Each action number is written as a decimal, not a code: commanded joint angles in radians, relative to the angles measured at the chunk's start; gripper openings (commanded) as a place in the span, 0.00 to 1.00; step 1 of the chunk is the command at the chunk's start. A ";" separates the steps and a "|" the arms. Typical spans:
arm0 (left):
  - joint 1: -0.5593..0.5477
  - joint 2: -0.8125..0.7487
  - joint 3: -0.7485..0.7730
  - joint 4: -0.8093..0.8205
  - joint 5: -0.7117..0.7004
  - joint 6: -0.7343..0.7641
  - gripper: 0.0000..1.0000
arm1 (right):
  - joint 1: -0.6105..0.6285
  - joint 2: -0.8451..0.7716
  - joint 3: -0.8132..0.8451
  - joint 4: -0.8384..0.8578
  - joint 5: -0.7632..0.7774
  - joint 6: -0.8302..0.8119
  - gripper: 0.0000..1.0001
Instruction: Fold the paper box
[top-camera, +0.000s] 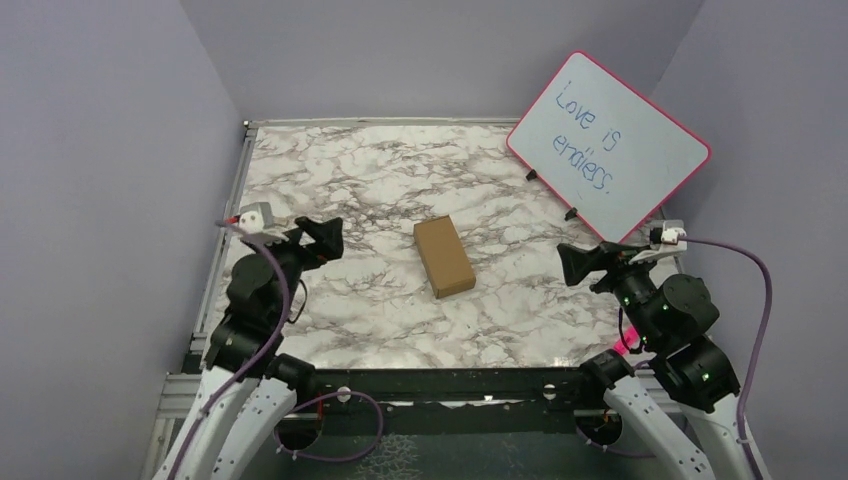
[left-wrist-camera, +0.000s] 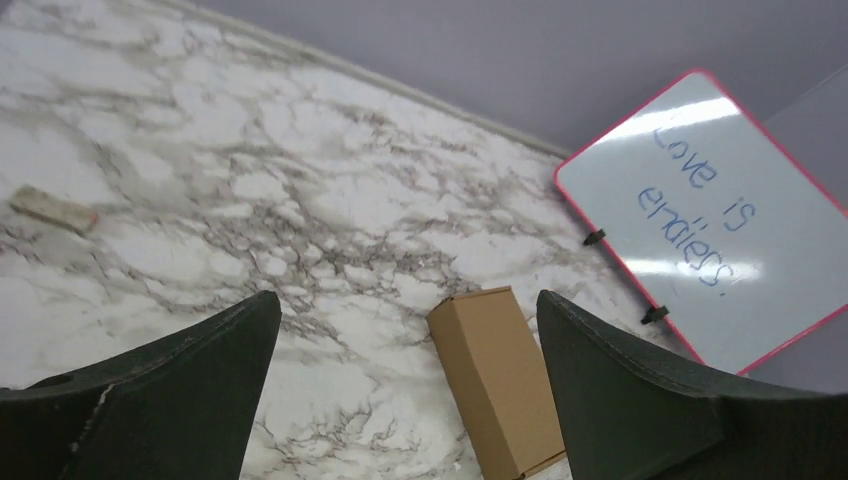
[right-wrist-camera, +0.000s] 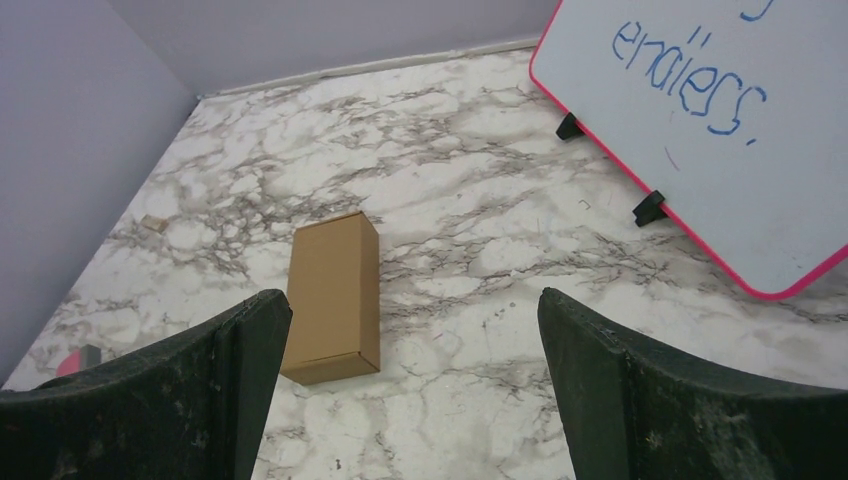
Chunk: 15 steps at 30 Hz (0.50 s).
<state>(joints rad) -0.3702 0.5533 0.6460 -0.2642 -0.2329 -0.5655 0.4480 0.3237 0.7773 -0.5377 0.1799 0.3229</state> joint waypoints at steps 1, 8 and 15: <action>0.002 -0.271 -0.010 -0.048 -0.056 0.234 0.99 | 0.004 -0.043 -0.009 -0.033 0.059 -0.041 1.00; 0.002 -0.548 -0.106 -0.018 -0.097 0.270 0.99 | 0.004 -0.027 -0.022 -0.028 0.043 -0.031 1.00; 0.004 -0.551 -0.072 -0.023 -0.079 0.232 0.99 | 0.005 0.010 -0.026 -0.027 0.032 -0.024 1.00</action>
<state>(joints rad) -0.3702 0.0120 0.5533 -0.2806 -0.3050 -0.3397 0.4480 0.3202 0.7609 -0.5529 0.1982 0.3050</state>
